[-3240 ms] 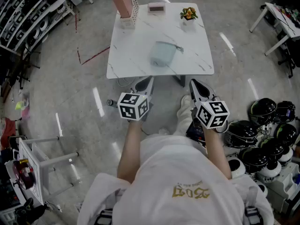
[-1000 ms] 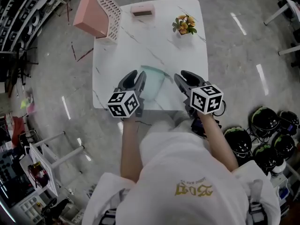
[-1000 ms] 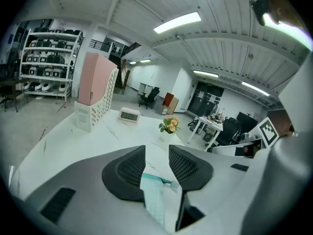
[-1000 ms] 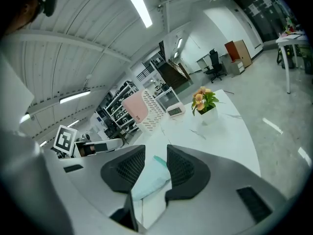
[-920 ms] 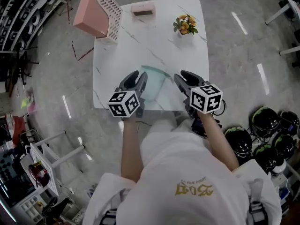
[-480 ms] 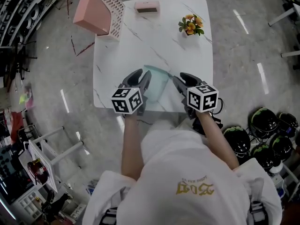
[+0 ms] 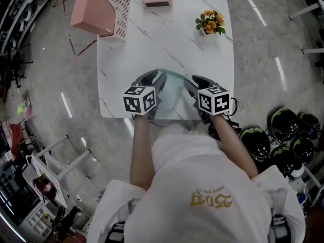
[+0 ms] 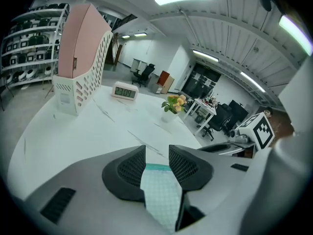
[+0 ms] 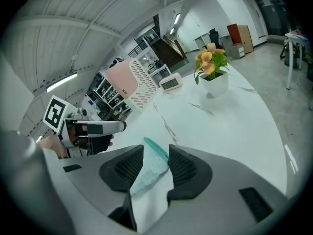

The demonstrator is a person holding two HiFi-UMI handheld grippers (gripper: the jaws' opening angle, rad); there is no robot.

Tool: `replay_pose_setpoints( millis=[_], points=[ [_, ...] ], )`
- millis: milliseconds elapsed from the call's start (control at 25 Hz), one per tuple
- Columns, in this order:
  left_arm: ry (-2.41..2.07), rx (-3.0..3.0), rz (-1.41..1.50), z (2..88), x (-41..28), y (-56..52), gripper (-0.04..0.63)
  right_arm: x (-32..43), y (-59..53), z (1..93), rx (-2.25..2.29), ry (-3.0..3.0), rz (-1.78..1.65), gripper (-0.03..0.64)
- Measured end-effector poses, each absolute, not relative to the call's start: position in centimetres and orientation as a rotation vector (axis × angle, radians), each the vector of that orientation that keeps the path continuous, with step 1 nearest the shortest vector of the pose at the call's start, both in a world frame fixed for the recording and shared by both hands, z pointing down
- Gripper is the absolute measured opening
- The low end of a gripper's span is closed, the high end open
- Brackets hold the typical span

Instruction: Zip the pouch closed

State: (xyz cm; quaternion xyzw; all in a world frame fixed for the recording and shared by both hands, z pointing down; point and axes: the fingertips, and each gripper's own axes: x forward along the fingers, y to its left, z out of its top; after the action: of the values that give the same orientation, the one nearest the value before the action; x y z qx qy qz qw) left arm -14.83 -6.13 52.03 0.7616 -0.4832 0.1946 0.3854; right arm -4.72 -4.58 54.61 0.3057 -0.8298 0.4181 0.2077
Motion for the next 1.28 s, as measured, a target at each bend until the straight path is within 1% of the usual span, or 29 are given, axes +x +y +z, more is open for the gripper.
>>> replay_pose_setpoints(
  millis=[160, 360, 680, 960, 1040, 1120, 1280],
  points=[
    [-1.184, 1.931, 0.518, 53.3, -14.8, -6.8, 0.159, -5.1, -4.6, 56.6, 0.837, -2.238, 1.176, 0.16],
    [-1.108, 1.929, 0.566, 55.1, -14.2, -6.9, 0.15, -5.3, -4.8, 58.9, 0.857, -2.165, 1.165, 0.187],
    [-1.062, 1.916, 0.599, 56.5, -13.9, -6.5, 0.136, -6.1, -4.1, 60.8, 0.826, -2.062, 1.128, 0.184],
    [-1.053, 1.916, 0.602, 57.0, -14.2, -6.7, 0.126, -6.3, -3.7, 62.6, 0.82, -1.98, 1.058, 0.156],
    [-1.049, 1.918, 0.601, 57.0, -14.1, -6.8, 0.121, -6.1, -3.8, 62.7, 0.826, -1.965, 1.021, 0.136],
    [-1.045, 1.919, 0.604, 57.0, -14.1, -6.9, 0.121, -6.0, -4.0, 62.8, 0.821, -1.959, 0.978, 0.097],
    [-1.032, 1.916, 0.609, 57.1, -13.7, -6.9, 0.121, -6.2, -4.0, 62.8, 0.78, -1.975, 0.946, 0.058]
  ],
)
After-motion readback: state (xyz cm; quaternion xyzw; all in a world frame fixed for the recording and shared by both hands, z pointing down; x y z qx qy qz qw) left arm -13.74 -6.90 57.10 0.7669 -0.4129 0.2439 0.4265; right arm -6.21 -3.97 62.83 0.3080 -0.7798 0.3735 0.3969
